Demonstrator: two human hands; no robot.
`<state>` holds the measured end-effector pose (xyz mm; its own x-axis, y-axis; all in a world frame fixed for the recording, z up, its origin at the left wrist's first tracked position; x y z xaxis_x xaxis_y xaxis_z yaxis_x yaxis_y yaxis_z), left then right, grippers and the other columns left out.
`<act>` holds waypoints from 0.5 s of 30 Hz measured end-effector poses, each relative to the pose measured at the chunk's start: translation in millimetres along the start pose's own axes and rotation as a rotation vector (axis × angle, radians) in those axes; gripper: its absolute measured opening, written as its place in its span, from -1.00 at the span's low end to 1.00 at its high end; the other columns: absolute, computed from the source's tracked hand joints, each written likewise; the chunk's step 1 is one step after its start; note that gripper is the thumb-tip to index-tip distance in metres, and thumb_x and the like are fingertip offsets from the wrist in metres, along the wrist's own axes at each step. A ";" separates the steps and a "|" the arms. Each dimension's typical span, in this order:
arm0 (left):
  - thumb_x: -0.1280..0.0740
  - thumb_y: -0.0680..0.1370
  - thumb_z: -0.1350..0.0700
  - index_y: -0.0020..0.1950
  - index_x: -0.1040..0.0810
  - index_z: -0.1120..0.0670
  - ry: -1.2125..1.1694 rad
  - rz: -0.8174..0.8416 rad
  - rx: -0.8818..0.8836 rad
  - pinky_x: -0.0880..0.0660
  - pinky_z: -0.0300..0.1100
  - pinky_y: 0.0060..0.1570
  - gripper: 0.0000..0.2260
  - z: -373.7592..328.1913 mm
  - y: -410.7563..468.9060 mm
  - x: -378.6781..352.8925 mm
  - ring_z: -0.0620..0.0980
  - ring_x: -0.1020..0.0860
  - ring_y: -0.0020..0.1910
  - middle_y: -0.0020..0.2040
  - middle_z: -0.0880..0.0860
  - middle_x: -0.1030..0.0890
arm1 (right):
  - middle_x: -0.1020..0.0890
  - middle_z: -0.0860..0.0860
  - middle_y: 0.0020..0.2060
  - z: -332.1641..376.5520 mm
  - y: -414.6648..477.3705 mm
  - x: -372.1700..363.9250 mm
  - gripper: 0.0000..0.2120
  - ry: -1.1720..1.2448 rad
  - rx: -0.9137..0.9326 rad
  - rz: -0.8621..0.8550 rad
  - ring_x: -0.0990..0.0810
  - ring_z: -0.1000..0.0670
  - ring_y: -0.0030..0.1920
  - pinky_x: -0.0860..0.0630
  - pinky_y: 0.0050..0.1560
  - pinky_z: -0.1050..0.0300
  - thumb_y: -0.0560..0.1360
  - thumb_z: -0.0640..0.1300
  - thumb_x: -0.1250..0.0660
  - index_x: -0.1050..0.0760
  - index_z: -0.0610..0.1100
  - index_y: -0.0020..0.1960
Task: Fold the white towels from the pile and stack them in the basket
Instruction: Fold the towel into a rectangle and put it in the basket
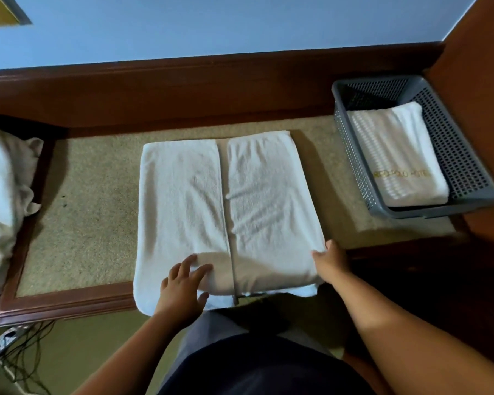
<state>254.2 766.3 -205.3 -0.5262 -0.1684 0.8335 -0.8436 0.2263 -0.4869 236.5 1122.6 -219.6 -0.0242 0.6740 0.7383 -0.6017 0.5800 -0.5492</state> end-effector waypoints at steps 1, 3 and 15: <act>-0.34 0.56 -0.12 0.54 -0.22 -0.28 -0.023 -0.011 0.003 -0.26 0.09 0.45 -0.42 0.2 -1.8 -2.8 0.10 -0.10 0.55 0.61 -0.07 -0.03 | -0.58 -0.26 0.18 -4.9 -4.1 1.5 -0.64 0.058 0.009 0.020 -0.57 -0.23 0.17 -0.46 0.07 0.05 0.51 -0.18 -0.41 -0.43 -0.29 0.24; -0.34 0.55 -0.13 0.54 -0.20 -0.29 -0.045 -0.015 0.001 -0.24 0.06 0.46 -0.42 0.5 -3.4 -5.2 0.08 -0.08 0.55 0.62 -0.10 0.00 | -0.56 -0.23 0.20 -15.4 -11.5 3.9 -0.52 0.132 0.003 0.051 -0.56 -0.18 0.13 -0.43 0.03 0.10 0.47 -0.20 -0.47 -0.37 -0.28 0.30; -0.35 0.60 -0.01 0.28 -0.54 -0.01 -0.526 0.040 0.229 -0.51 -0.09 0.12 -0.73 77.5 7.6 20.7 -0.03 -0.58 0.08 0.11 0.00 -0.59 | -0.66 -0.20 0.08 66.1 -74.8 -46.2 -0.71 0.251 0.022 0.109 -0.64 -0.19 0.04 -0.46 -0.05 0.11 0.59 -0.14 -0.29 -0.54 -0.28 0.24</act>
<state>228.6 690.2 -212.0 -0.4910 -0.6321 0.5995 -0.7926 0.0385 -0.6085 229.9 1017.9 -186.8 0.1074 0.8260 0.5534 -0.6236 0.4895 -0.6095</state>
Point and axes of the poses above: each hand's wrist, its own y-axis towards the middle knuckle, its own x-axis out of the back of the hand, z = x × y, the point moved 2 cm from there along y, towards the middle knuckle
